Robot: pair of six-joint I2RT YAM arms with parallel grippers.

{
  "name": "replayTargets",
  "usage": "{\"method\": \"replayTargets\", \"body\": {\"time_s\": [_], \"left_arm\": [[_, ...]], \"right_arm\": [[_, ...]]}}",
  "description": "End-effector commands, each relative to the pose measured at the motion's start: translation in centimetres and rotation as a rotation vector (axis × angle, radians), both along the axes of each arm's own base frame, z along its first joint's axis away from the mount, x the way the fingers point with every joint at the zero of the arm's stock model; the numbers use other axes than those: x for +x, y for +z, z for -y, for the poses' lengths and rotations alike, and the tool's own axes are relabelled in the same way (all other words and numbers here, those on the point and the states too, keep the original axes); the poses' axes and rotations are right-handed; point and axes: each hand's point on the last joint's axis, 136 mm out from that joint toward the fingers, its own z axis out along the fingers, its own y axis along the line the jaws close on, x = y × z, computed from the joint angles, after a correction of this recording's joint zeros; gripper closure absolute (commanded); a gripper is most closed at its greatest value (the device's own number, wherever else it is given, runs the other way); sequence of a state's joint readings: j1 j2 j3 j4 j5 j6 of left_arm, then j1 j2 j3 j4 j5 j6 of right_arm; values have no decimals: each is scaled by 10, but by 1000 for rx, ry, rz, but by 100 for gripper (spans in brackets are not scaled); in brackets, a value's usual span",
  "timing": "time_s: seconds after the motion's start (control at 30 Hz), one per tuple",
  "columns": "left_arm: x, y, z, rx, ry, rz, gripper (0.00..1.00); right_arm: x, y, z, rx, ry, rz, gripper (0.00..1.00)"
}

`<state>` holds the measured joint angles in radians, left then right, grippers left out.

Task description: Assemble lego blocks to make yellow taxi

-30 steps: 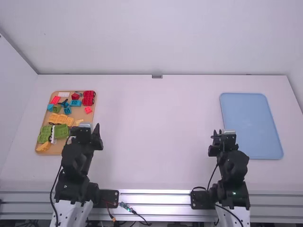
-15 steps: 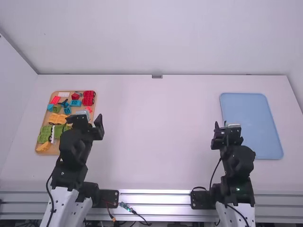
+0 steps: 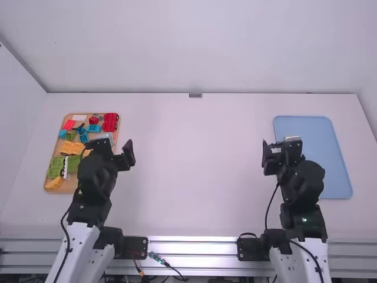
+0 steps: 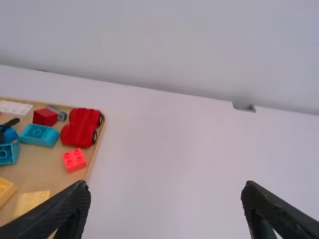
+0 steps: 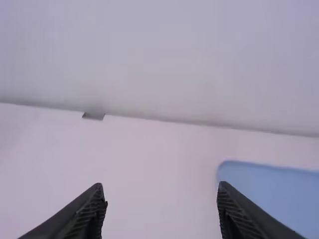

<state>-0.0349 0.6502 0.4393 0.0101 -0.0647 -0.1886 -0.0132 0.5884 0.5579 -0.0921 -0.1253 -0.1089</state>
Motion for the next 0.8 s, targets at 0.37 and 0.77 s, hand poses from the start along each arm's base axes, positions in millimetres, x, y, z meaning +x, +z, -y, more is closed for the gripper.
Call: {"method": "replayTargets", "body": {"time_s": [0.37,0.77], "left_arm": [[25,-1,1,-138,45,20,1],[33,-17,-8,-183,123,-19,1]], "right_arm": [[38,19,-20,116,38,-51,19],[60,1,-14,77,17,-228,2]]}}
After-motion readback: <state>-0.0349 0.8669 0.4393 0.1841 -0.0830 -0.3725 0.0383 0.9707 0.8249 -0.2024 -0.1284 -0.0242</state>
